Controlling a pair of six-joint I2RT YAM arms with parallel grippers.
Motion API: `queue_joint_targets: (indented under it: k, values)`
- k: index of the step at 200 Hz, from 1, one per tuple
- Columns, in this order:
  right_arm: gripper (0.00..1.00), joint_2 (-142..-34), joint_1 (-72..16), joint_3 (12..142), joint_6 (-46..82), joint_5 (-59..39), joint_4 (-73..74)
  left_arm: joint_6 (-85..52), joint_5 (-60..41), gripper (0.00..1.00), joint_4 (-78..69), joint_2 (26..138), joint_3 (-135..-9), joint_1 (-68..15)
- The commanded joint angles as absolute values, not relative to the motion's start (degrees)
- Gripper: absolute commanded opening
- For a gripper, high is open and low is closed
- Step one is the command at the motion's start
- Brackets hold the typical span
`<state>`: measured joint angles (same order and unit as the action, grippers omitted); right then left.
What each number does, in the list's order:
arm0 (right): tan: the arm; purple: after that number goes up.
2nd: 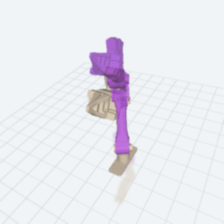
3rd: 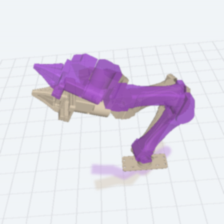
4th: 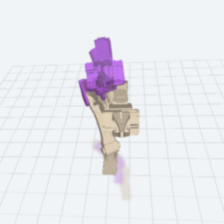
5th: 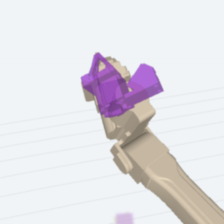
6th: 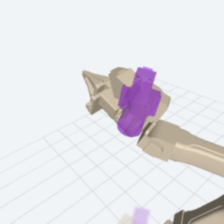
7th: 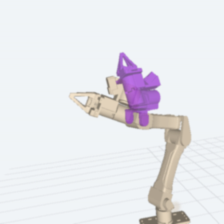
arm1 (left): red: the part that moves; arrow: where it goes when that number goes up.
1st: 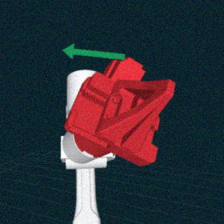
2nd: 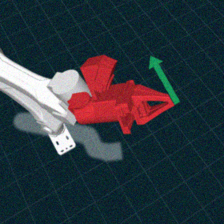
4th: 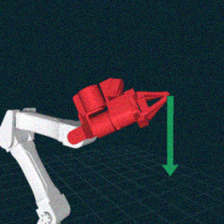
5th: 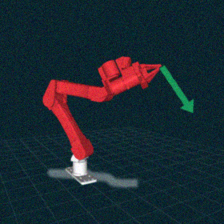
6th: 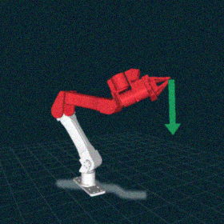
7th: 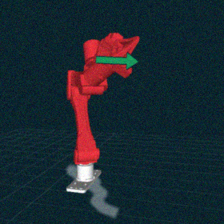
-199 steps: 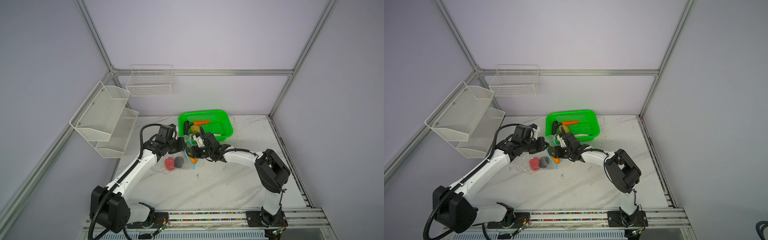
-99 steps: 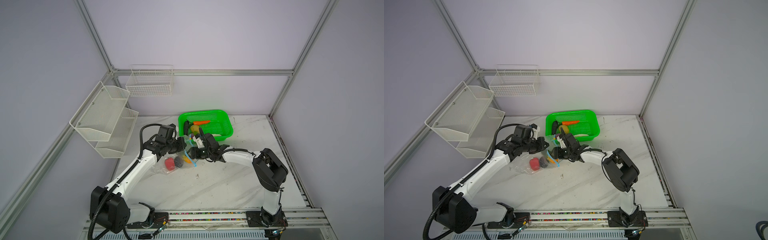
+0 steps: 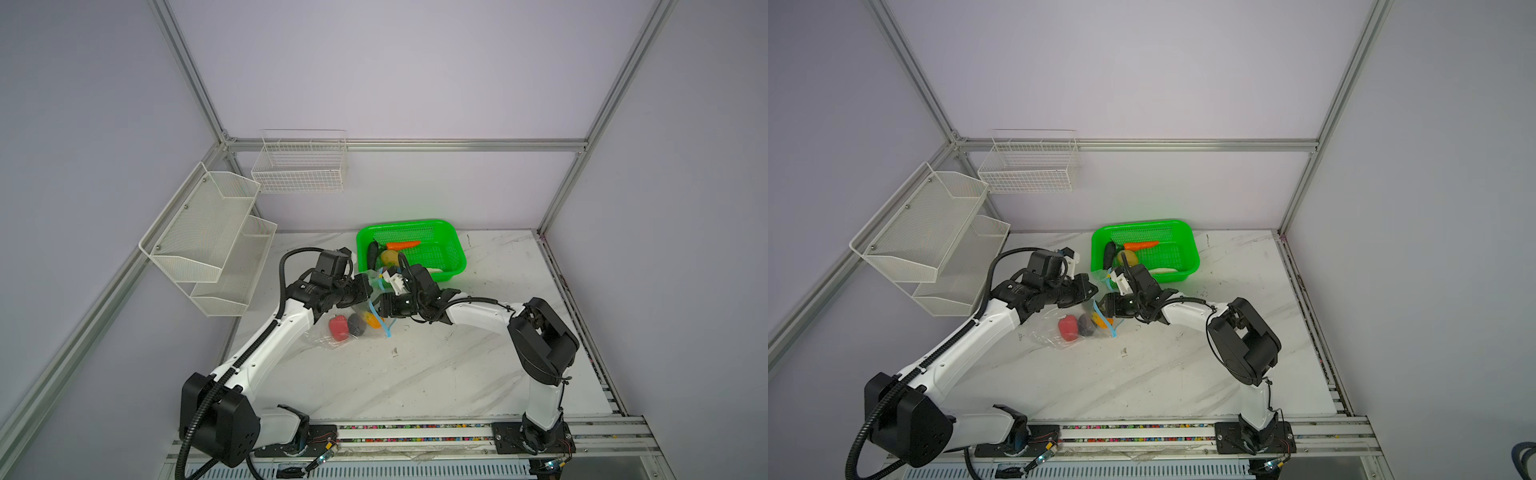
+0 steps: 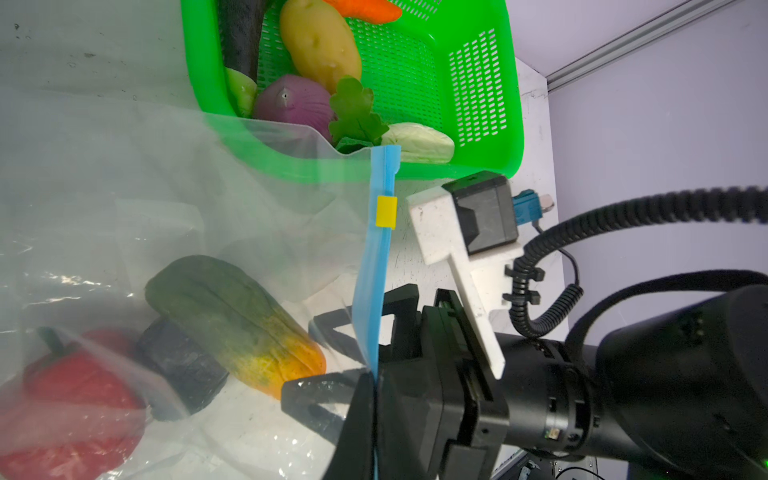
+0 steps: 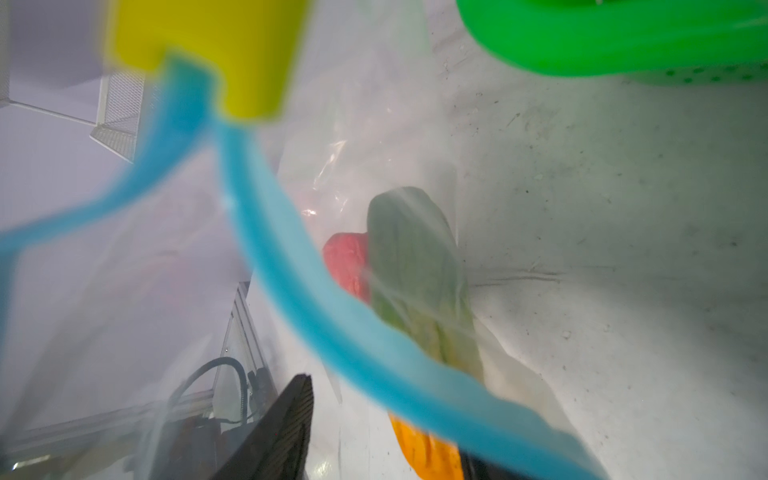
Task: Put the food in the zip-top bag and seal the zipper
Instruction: 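Move the right gripper back over the green basket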
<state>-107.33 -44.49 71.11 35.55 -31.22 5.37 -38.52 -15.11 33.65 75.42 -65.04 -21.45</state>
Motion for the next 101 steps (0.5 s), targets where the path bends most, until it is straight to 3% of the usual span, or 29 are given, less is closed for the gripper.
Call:
queue_joint_targets:
  k: [1,50,101]
  values:
    - [0.57,-101.59,-44.56,71.6,36.08,-28.22,2.73,-39.46,-15.17,0.0,30.51,72.6,-62.97,-21.65]
    - [0.57,-94.85,-40.52,71.93,31.94,-20.24,-2.33,-39.2,-14.18,0.0,30.6,72.26,-62.11,-21.38]
    - [0.57,-102.73,-35.14,84.41,21.9,-12.24,-9.82,-38.76,-14.39,0.0,30.5,72.34,-62.42,-21.18]
